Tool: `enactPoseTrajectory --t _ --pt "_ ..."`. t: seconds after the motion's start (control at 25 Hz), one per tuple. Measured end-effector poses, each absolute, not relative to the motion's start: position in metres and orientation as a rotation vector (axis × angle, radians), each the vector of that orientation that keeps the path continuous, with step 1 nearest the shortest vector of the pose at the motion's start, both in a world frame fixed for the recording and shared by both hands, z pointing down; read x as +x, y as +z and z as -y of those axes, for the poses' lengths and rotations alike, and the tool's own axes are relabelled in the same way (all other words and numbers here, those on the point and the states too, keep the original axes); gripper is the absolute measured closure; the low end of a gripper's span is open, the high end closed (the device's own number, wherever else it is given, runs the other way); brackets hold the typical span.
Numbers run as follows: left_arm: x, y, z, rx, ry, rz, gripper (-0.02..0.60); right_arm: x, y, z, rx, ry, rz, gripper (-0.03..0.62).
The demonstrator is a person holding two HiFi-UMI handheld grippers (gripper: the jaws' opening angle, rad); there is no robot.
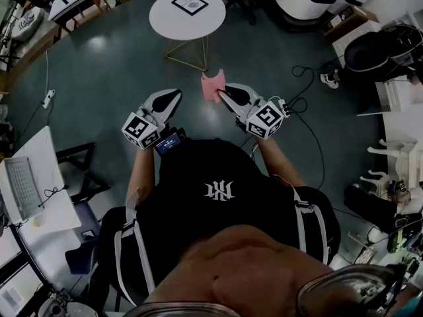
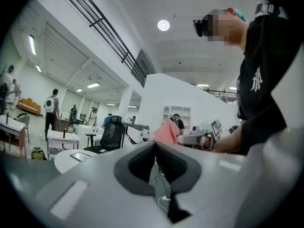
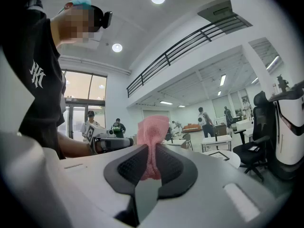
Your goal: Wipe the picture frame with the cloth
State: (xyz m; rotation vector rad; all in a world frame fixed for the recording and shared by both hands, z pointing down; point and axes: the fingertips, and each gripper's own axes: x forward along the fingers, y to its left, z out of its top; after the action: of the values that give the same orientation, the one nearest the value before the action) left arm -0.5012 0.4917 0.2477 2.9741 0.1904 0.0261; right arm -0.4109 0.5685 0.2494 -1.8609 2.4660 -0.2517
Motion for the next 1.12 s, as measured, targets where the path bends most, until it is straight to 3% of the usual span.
enactPoseTrajectory --t 1.12 --pt "-0.496 0.250 -0.497 2.933 0.007 -0.130 0.578 -0.398 0.255 -0.582 -1.896 -0.237 -2.418 0.543"
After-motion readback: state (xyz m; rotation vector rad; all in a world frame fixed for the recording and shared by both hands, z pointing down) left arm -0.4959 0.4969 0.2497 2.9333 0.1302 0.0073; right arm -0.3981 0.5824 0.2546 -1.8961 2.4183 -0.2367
